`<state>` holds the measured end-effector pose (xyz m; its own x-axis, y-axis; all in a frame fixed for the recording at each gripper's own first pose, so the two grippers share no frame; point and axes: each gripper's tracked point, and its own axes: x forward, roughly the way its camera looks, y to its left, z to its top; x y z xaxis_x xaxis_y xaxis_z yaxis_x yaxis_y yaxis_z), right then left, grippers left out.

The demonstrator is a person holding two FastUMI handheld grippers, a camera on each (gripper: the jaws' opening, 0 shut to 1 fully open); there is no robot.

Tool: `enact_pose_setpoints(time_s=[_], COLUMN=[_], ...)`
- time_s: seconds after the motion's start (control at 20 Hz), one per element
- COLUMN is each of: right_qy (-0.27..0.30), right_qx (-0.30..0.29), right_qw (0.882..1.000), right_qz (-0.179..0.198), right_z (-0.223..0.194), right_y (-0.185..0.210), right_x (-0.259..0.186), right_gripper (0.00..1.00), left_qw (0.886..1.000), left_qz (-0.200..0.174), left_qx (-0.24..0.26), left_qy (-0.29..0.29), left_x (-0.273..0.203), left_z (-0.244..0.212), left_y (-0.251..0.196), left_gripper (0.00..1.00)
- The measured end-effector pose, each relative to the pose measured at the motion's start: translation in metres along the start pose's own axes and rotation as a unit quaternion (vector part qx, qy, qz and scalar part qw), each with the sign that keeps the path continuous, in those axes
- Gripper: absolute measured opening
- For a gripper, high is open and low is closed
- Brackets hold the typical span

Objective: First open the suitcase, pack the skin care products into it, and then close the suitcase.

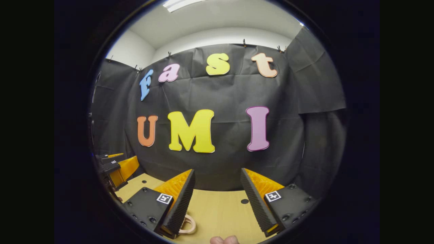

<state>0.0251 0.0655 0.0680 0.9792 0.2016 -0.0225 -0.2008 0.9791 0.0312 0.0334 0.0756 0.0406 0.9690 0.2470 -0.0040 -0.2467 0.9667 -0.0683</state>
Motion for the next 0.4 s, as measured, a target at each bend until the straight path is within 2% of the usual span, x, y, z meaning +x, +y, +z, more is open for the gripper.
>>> enact_pose_setpoints(time_s=[0.4], right_qy=[0.001], right_qx=[-0.002], right_qw=[1.0], right_qz=[0.009], right_z=[0.0008], right_y=[0.0089], right_x=[0.0021], right_gripper=[0.8], left_qw=[1.0], left_qz=[0.004], left_qx=[-0.001], left_qy=[0.001], left_x=[0.0001], left_z=[-0.0001], left_y=[0.004], left_gripper=[0.96])
